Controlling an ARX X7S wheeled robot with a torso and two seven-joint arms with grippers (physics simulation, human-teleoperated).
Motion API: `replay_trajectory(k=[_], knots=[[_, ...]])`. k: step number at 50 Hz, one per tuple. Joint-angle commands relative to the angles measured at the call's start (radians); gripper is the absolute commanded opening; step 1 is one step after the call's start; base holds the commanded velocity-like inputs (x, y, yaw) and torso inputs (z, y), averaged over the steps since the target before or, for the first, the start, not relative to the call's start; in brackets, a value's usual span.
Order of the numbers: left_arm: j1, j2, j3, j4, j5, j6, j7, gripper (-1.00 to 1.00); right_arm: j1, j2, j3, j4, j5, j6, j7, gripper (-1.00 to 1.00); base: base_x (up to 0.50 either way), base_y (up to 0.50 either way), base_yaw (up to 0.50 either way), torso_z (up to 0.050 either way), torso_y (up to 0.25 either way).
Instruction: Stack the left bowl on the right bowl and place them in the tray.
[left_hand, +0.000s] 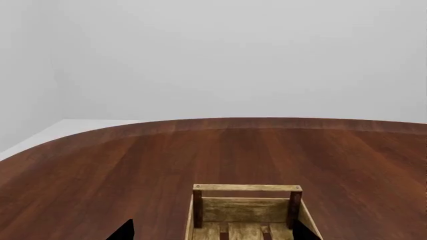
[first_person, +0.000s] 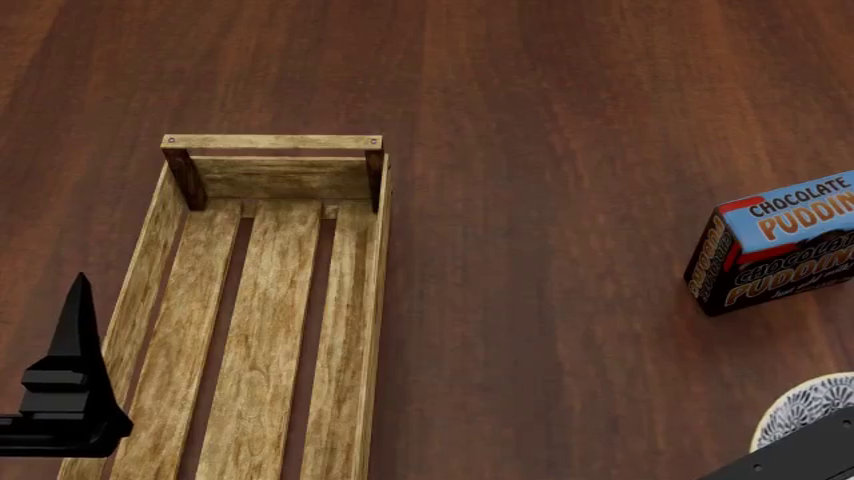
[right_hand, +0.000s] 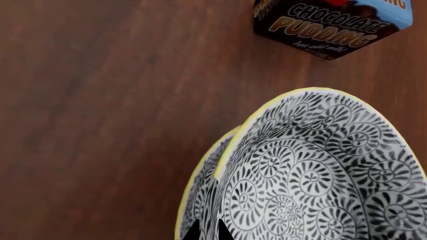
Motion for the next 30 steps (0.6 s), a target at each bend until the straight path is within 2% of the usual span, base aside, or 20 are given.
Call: replay_trajectory(k=[1, 17, 18, 30], knots=[[-0.001, -0.001, 0.010, -0.004, 0.002, 0.005, -0.002, 1.00, 0.007, -0.002, 0.002, 0.023, -0.036, 0.003, -0.016, -1.00, 0.00, 0.00, 0.00, 0.000, 0.000], [0.005, -0.007, 0.010, -0.007, 0.001, 0.014, -0.006, 1.00, -0.003, -0.009, 0.000, 0.046, -0.043, -0.007, -0.022, -1.00, 0.00, 0.00, 0.00, 0.000, 0.000], [0.006, -0.007, 0.010, -0.007, 0.001, 0.015, -0.006, 1.00, -0.003, -0.009, 0.001, 0.046, -0.041, -0.008, -0.020, 1.00, 0.00, 0.00, 0.00, 0.000, 0.000], [0.014, -0.011, 0.008, -0.011, 0.000, 0.027, -0.006, 1.00, -0.009, -0.001, 0.007, 0.040, -0.024, -0.016, -0.001, 1.00, 0.00, 0.00, 0.00, 0.000, 0.000]])
